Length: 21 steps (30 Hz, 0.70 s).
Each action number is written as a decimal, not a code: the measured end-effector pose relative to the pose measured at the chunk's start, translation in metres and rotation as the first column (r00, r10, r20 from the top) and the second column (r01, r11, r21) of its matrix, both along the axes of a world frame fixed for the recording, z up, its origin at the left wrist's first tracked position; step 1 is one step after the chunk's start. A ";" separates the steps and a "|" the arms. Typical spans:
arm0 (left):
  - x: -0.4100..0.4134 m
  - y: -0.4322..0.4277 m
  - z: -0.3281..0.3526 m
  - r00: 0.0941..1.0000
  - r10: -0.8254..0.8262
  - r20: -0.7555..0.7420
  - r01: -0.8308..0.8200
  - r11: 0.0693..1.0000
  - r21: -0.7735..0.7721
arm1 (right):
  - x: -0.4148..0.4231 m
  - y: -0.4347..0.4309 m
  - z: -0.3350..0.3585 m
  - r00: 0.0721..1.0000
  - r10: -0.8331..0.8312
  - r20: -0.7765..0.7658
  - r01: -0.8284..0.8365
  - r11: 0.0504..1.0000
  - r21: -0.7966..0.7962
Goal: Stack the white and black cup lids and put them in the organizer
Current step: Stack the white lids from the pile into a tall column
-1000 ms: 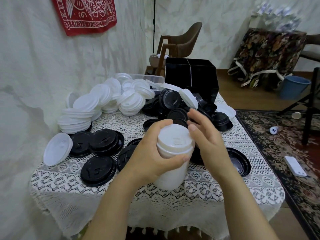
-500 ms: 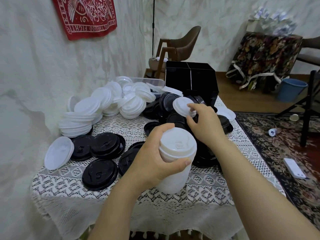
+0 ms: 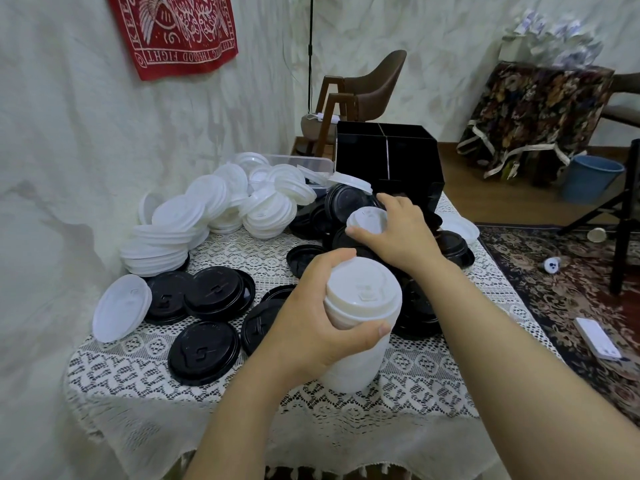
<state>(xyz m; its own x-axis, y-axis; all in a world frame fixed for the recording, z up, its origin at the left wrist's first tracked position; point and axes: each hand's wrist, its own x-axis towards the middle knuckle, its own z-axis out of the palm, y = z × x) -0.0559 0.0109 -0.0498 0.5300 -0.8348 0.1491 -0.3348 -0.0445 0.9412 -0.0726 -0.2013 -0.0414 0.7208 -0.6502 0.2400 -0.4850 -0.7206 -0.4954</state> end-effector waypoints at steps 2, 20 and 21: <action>0.000 0.000 0.000 1.000 0.003 0.003 -0.003 1.000 -0.004 | 0.005 0.005 -0.005 0.993 -0.085 -0.079 0.077 0.992 -0.101; 0.001 0.000 -0.001 1.000 -0.002 -0.006 0.002 1.000 -0.007 | -0.009 0.011 -0.012 0.995 0.023 0.102 -0.033 0.995 0.098; 0.001 0.000 -0.001 1.000 -0.004 -0.006 0.004 1.000 -0.009 | -0.008 0.010 -0.014 0.998 -0.012 0.065 0.008 0.998 0.065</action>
